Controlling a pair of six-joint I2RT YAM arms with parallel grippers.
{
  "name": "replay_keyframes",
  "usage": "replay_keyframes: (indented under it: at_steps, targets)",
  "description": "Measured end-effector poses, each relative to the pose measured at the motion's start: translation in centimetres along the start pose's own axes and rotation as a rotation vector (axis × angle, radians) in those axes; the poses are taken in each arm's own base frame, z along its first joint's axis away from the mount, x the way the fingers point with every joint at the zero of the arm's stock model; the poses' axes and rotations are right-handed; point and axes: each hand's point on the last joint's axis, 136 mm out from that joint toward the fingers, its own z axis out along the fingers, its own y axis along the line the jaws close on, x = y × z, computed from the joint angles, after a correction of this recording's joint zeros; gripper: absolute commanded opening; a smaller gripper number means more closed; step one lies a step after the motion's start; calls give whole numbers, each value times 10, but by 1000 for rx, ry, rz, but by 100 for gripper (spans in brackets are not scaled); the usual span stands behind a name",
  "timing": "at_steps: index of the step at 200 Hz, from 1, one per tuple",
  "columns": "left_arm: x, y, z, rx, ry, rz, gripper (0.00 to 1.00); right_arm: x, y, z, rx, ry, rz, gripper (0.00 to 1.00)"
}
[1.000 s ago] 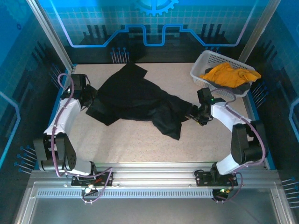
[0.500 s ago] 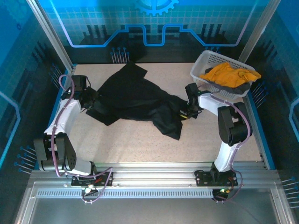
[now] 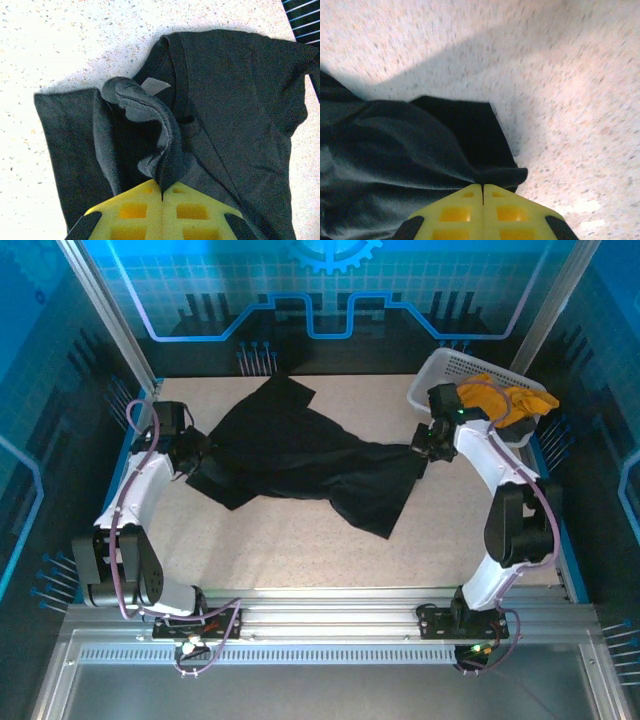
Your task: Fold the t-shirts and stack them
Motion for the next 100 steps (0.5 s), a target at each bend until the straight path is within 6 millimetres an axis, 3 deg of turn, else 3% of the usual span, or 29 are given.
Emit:
replay_keyframes:
  at_steps: [22, 28, 42, 48, 64, 100]
  targets:
    - [1, -1, -1, 6, 8, 0, 0, -24, 1, -15, -4, -49, -10, 1]
    - [2, -1, -1, 8, 11, 0, 0, -28, 3, -18, -6, -58, -13, 11]
    - [4, -2, -1, 11, 21, -3, 0, -30, 5, -19, -3, -63, -22, 46]
    - [5, -2, -1, 12, 25, -3, 0, -27, 4, -18, 6, -55, -26, 55]
    - [7, -3, -1, 20, 39, -4, 0, -5, 2, -8, 31, -12, -25, 66]
    - [13, -4, -1, 37, 65, -9, 0, 87, -25, 10, 109, 159, -20, 66]
